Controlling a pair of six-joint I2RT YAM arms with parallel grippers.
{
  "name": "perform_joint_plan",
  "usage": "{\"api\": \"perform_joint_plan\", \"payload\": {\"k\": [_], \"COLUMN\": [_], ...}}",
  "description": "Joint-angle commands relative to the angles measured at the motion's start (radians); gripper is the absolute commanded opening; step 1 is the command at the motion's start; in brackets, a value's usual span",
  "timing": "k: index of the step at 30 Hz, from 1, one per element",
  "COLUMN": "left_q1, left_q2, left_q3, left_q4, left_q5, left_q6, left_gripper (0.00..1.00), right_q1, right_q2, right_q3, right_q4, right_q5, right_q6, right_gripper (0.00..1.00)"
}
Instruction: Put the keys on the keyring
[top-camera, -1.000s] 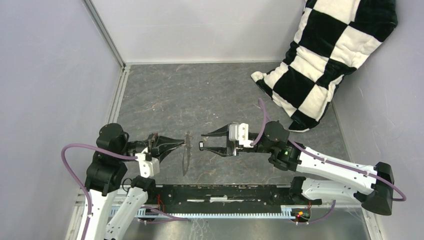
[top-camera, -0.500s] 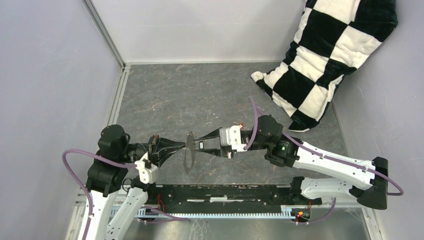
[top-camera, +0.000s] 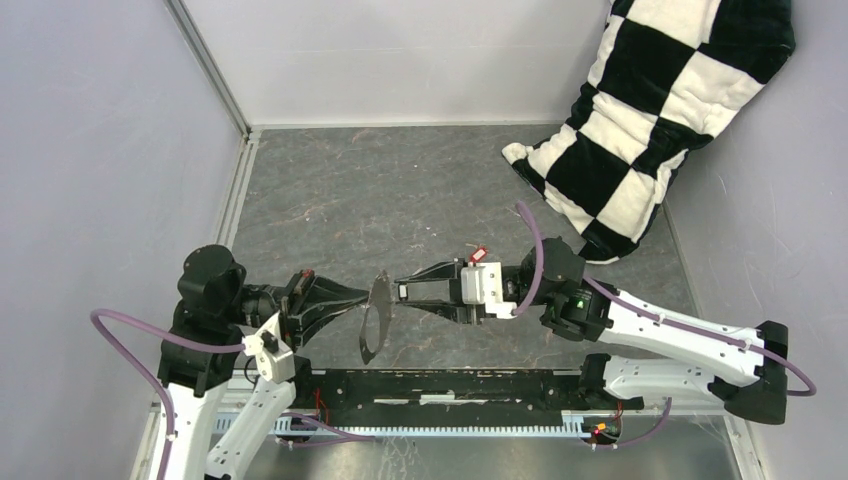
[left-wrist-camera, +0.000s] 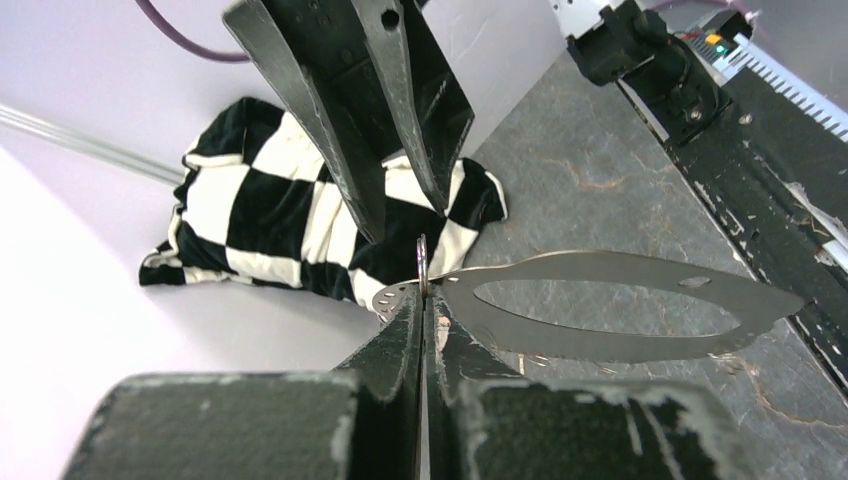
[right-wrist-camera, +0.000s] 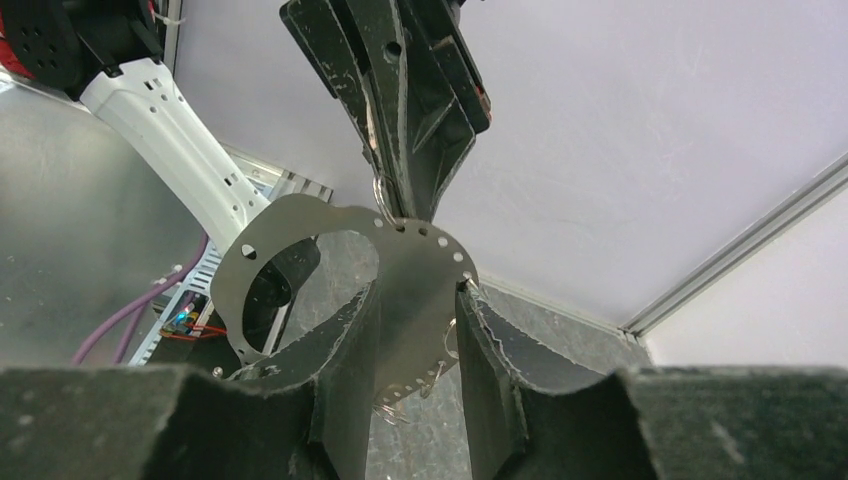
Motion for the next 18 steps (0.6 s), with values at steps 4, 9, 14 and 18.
{"api": "perform_joint_plan", "payload": {"k": [4,9,14,18], "left_q1": [-0.001,-0.001,-0.001,-0.001], "left_q2": [0.026,0.017,0.017,0.054], "left_q3": [0.057,0.042,0.025,0.024], "left_q4": [0.028,0.028,0.028,0.029], "left_q5": [0.101,0.100,0.088,0.041], "left_q6": [-0.052,-0.019,-0.006,-0.126], "left_gripper": [0.02,0.02,0.02,0.02], "right_q1": [0.009,0.021,0.039,0.051], "right_q2": [-0.030,-0.020,0.013,0.028], "right_q3": [-0.032,-0.009,0.014,0.055], "right_q4": [0.112,0.111,0.110,0.042], "right_q5": [0.003,-0.023,-0.044,0.013], "right_q6": [0.043,0.046,0.054,0.012], "right_gripper": [0.39,0.39,0.38,0.38]}}
